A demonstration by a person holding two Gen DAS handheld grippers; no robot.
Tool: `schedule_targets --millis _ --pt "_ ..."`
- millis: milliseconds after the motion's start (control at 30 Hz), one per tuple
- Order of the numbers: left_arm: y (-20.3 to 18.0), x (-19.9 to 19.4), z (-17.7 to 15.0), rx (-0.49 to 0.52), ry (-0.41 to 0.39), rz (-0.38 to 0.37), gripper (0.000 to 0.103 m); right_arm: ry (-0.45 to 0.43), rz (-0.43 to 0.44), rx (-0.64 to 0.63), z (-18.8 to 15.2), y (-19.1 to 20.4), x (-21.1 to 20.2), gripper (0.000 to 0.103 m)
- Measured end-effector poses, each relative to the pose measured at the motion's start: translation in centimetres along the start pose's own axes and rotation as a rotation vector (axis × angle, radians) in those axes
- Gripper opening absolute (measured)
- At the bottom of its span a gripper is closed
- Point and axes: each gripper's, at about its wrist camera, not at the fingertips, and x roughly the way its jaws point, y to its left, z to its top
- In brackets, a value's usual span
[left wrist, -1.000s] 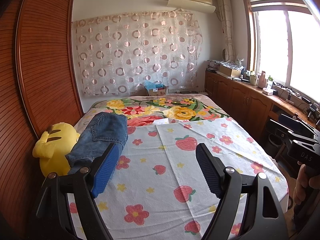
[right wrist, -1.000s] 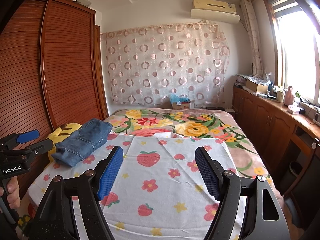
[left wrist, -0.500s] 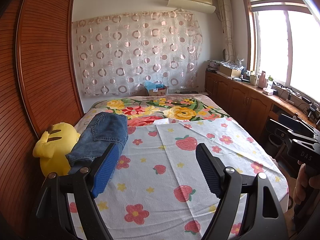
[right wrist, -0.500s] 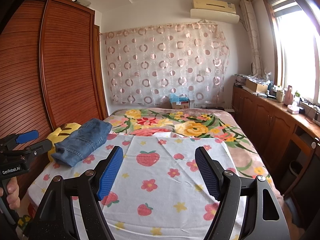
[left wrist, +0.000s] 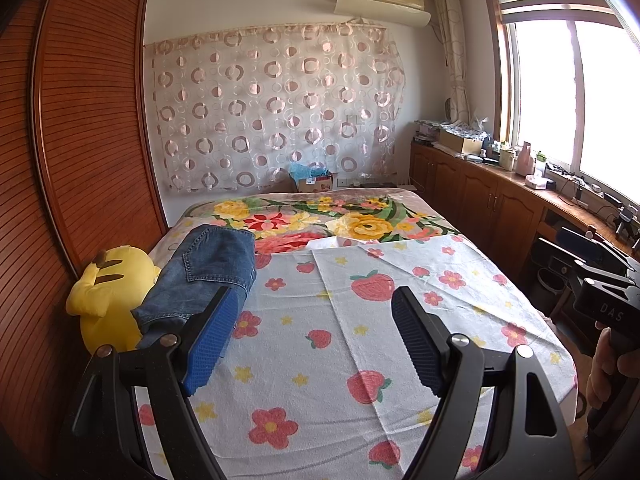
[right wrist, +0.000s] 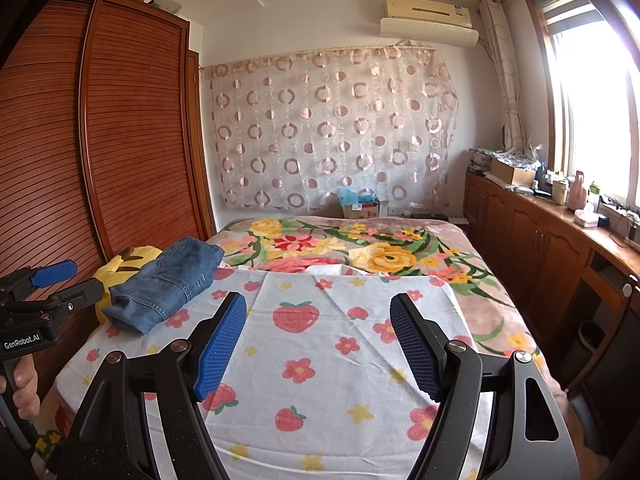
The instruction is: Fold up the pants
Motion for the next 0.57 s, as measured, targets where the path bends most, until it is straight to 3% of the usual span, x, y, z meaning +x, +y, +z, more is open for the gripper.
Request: schedule_targets --millis 567 --pt "0.04 0.01 -0.02 0.0 0.0 0.0 0.08 -0.001 -0.004 0.005 0.08 0.04 0.0 0.076"
